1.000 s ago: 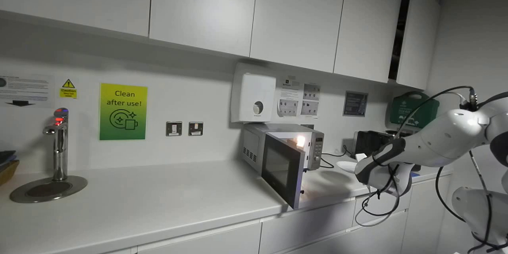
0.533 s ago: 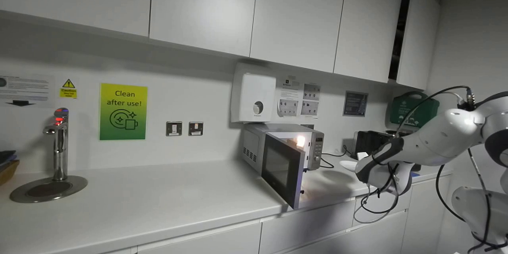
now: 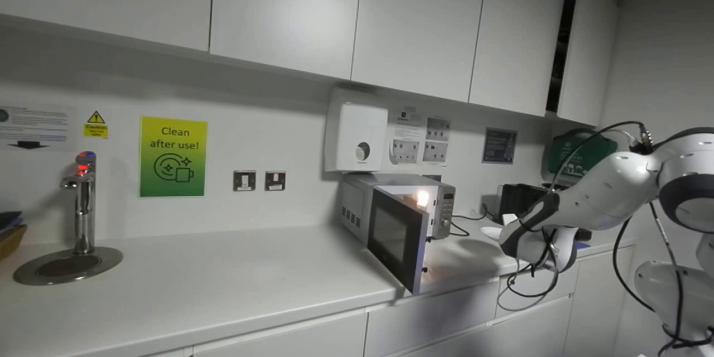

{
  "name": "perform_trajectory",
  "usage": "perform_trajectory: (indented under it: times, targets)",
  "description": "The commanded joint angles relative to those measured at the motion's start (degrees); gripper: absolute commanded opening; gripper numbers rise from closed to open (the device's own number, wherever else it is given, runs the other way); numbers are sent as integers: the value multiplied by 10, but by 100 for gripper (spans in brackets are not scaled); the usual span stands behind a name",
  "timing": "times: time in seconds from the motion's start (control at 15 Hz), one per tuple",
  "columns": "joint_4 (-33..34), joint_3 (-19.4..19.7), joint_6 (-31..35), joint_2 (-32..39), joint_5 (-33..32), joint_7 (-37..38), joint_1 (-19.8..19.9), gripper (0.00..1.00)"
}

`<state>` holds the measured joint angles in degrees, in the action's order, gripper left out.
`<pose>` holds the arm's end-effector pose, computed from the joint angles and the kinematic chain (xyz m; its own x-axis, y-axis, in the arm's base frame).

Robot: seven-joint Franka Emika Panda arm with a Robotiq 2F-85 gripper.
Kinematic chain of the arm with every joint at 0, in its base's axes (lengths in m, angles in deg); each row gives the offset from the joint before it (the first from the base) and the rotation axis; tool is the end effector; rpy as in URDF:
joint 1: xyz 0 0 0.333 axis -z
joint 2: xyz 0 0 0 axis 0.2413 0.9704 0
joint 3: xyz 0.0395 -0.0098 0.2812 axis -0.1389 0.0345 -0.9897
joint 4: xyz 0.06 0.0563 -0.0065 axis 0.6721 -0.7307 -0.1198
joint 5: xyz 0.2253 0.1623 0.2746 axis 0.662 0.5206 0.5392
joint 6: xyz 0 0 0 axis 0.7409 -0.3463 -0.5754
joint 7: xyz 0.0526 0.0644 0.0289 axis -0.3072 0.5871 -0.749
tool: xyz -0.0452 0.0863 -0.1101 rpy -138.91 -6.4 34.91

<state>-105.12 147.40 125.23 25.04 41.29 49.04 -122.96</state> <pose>0.4118 -0.0477 0.2939 -0.5802 -0.8055 0.1209 -0.5085 0.2423 -0.8263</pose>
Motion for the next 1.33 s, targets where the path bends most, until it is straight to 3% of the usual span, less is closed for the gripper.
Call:
perform_trajectory:
  times: [0.0,0.53,1.27]
  targets:
    - [25,-39,19,-13,-40,27,63,1]
    - [62,-135,18,0,-102,82,183,1]
    - [86,-196,16,32,-135,148,255,1]
